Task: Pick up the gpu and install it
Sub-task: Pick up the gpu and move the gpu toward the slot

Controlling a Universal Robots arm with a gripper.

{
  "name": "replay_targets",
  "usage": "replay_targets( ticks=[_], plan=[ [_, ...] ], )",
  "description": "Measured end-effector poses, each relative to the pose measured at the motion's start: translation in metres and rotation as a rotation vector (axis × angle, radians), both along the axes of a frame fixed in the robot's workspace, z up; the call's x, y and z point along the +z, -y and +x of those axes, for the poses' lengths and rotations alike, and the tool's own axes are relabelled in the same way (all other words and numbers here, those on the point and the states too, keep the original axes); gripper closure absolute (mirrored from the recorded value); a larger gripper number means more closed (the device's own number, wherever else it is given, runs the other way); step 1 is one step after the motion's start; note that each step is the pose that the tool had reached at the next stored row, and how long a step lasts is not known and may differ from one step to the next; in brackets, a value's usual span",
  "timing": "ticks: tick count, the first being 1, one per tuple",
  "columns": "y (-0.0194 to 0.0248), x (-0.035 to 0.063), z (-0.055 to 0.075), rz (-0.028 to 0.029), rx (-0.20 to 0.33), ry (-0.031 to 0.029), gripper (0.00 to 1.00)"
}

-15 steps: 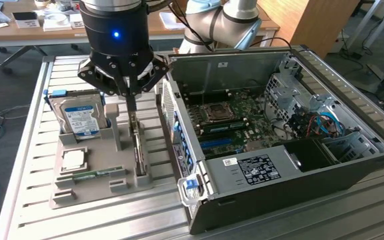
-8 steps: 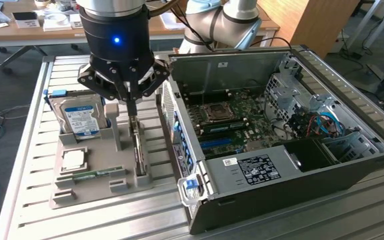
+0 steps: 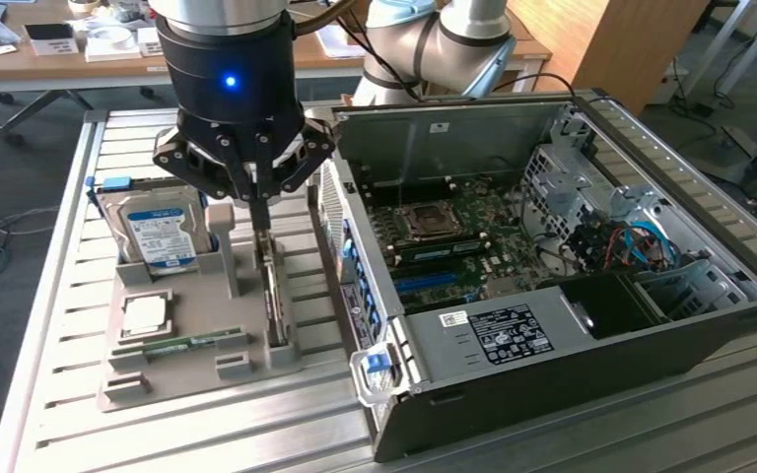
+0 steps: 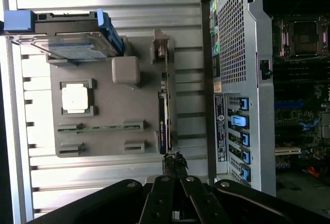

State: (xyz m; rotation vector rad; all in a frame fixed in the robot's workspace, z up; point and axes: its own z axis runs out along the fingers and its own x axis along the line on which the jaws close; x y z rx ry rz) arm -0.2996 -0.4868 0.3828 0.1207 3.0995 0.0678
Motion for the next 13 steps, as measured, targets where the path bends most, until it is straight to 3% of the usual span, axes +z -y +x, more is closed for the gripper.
replay_targets(
  ticks=[8,10,13],
  plan=[
    [0.0000,0.0000,0.0000,0.0000,0.000,0.0000,0.88],
    [0.0000,0.0000,0.0000,0.0000,0.000,0.0000,0.83],
    [0.0000,0.0000,0.0000,0.0000,0.000,0.0000,0.65]
  ],
)
